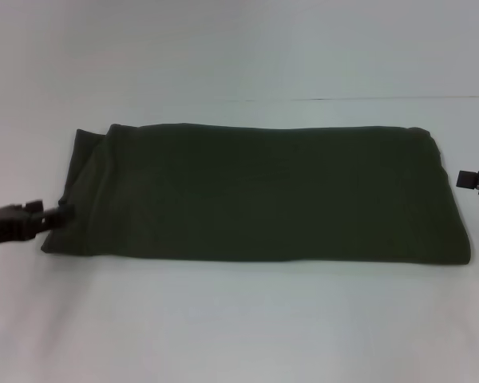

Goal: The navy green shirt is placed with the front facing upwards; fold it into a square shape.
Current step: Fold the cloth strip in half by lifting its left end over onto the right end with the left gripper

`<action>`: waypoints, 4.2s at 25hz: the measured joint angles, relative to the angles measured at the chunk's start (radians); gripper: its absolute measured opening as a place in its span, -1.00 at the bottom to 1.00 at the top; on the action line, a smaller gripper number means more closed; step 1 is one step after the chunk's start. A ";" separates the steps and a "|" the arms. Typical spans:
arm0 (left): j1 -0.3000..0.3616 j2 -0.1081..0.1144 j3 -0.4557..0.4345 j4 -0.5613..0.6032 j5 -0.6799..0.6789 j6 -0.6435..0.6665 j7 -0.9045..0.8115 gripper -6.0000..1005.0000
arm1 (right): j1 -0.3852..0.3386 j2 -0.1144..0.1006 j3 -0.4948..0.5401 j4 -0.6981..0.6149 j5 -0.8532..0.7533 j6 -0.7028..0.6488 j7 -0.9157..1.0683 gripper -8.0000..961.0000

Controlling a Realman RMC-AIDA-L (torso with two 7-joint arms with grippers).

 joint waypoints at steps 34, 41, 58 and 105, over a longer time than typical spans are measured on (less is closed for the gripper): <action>-0.013 -0.001 0.020 -0.076 0.108 -0.099 -0.003 0.37 | -0.005 0.008 0.001 0.009 0.000 0.019 0.001 0.66; -0.026 -0.001 0.069 -0.077 0.133 -0.130 -0.016 0.31 | -0.006 0.010 0.001 0.009 0.000 0.019 0.001 0.63; -0.032 -0.001 0.074 -0.068 0.133 -0.145 -0.036 -0.95 | 0.000 0.010 -0.008 0.009 -0.098 0.040 0.050 0.55; -0.043 0.002 0.080 -0.070 0.137 -0.142 -0.035 -0.95 | -0.020 0.043 -0.082 0.058 -0.116 0.105 0.035 -0.38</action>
